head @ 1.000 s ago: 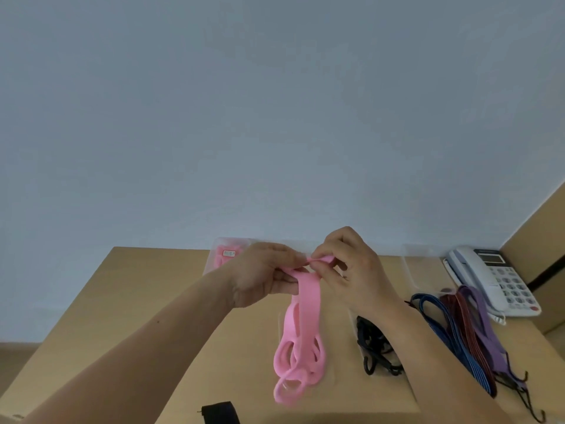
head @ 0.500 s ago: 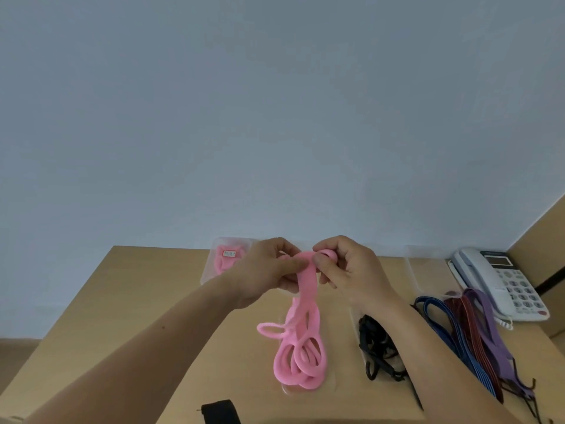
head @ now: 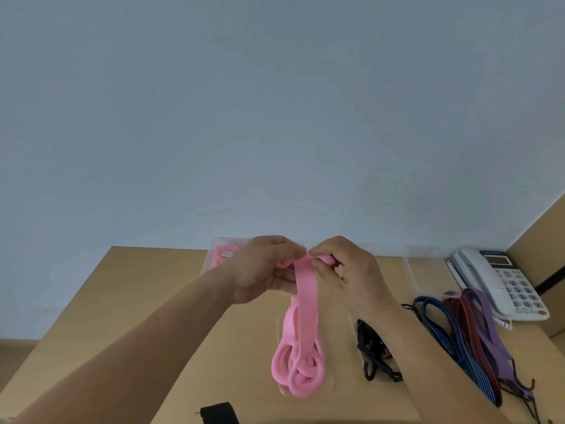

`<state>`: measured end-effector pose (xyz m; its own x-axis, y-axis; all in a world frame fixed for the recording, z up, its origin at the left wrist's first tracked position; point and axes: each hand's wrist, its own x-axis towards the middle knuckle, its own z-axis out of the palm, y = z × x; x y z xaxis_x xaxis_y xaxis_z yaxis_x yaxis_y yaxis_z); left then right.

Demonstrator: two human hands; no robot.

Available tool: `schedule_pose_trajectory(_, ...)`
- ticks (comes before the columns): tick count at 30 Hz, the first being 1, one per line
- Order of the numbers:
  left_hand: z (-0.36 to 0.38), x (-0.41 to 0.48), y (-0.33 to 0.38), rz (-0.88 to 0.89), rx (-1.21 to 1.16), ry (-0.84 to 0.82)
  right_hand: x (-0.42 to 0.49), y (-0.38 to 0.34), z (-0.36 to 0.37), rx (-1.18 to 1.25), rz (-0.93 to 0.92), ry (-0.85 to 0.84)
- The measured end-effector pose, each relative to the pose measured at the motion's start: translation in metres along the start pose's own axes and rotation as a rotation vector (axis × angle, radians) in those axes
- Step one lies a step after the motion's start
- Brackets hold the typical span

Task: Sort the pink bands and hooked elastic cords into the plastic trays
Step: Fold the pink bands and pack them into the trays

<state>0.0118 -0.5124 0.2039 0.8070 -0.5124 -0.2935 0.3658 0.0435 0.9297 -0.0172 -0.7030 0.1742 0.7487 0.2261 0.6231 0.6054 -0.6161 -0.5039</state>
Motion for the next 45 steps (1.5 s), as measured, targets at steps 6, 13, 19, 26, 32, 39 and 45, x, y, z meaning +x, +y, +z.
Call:
schedule_pose_trajectory(6, 0.002, 0.003, -0.002, 0.113, 0.002, 0.082, 0.0, 0.001, -0.006, 0.63, 0.404, -0.068)
schedule_pose_trajectory(13, 0.007, 0.008, -0.011, 0.335, 0.255, 0.17, 0.006, 0.007, -0.002, 0.7, 0.598, -0.12)
schedule_pose_trajectory(19, 0.003, 0.006, -0.013, 0.235, 0.153, 0.176, 0.011, 0.006, -0.001, 0.65, 0.546, -0.081)
schedule_pose_trajectory(26, -0.005, 0.0, -0.002, -0.002, 0.11, 0.011, 0.01, -0.002, 0.003, 0.394, 0.368, -0.05)
schedule_pose_trajectory(32, -0.005, -0.002, -0.002, -0.004, -0.051, -0.009, 0.008, -0.006, 0.002, 0.256, 0.216, -0.051)
schedule_pose_trajectory(39, 0.001, -0.001, -0.008, 0.116, 0.007, 0.067, 0.004, -0.005, -0.007, 0.69, 0.508, -0.103)
schedule_pose_trajectory(45, 0.005, -0.002, -0.013, 0.24, 0.154, 0.098, 0.01, -0.002, -0.006, 0.597, 0.653, -0.195)
